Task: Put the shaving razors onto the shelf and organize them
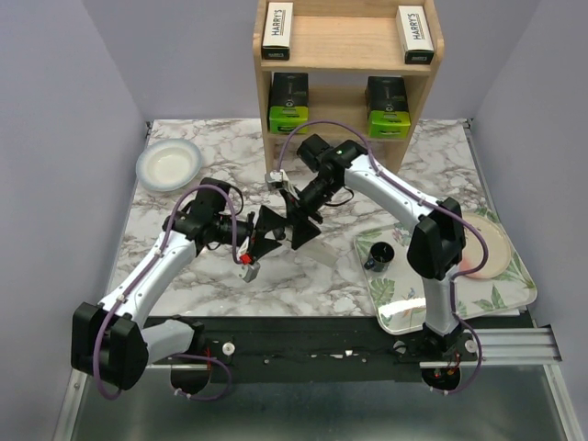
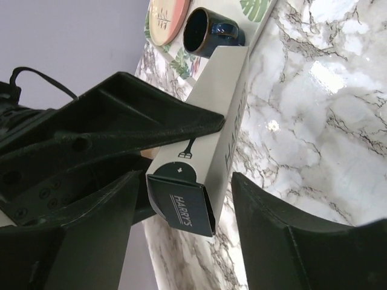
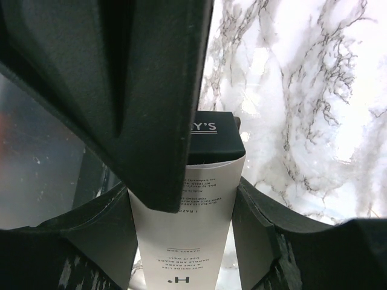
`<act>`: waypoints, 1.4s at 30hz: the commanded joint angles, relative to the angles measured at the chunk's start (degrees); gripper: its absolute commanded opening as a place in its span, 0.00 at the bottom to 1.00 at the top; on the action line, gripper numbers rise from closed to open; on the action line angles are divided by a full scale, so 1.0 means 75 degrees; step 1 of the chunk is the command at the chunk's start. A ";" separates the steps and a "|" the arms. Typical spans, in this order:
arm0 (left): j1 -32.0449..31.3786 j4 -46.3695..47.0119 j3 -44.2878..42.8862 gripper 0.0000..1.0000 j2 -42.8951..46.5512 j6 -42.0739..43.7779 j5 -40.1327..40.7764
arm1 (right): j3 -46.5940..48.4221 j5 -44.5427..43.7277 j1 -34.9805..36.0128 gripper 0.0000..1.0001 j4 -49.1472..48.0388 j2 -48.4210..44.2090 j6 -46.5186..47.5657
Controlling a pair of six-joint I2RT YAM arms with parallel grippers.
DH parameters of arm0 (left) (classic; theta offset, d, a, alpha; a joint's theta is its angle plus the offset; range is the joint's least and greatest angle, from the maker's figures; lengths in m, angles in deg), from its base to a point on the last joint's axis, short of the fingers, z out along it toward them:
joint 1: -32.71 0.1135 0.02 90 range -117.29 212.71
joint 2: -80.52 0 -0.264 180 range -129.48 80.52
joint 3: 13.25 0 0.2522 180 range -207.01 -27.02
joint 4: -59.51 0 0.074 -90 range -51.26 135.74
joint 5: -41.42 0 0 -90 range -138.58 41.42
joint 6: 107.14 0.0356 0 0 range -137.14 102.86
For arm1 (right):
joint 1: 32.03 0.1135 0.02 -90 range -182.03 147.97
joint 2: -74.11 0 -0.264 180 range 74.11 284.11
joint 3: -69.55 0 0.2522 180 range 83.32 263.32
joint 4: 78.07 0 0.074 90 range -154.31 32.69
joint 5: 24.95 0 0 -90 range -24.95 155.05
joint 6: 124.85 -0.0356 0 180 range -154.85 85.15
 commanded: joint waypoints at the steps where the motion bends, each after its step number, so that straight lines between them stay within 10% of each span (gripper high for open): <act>1: -0.0148 -0.0179 -0.0172 0.66 -0.0130 0.0290 -0.0163 | 0.0459 -0.0192 0.0041 0.59 0.0323 0.0189 0.0356; 12: -0.0230 -0.2627 -0.0885 0.26 -0.0903 0.2715 0.0049 | 0.0789 -0.0661 0.0276 0.58 0.0933 0.0377 0.1188; 21: -0.0241 -0.2970 -0.1098 0.00 -0.0730 0.2156 -0.0548 | 0.0787 -0.1047 -0.1011 0.76 0.0428 -0.1215 -0.0182; 26: -0.0557 0.0531 -0.0724 0.00 0.0056 -0.1834 -0.0761 | 0.2038 -0.1282 -0.2870 0.79 0.0886 -0.2048 -0.0521; 30: -0.0979 0.7330 0.0399 0.00 0.0514 -1.0077 0.0591 | 0.1764 -0.1200 -0.4198 0.79 0.0397 -0.2715 -0.1293; 32: -0.1154 0.9210 0.0182 0.00 0.0083 -1.2077 0.1427 | 0.1271 -0.1189 -0.4760 0.79 -0.0037 -0.3313 -0.1552; 42: -0.1413 0.8176 -0.3907 0.00 -0.1688 -1.7952 0.5120 | -0.1414 -0.1762 -0.5326 0.79 -0.2499 -0.5271 -0.2642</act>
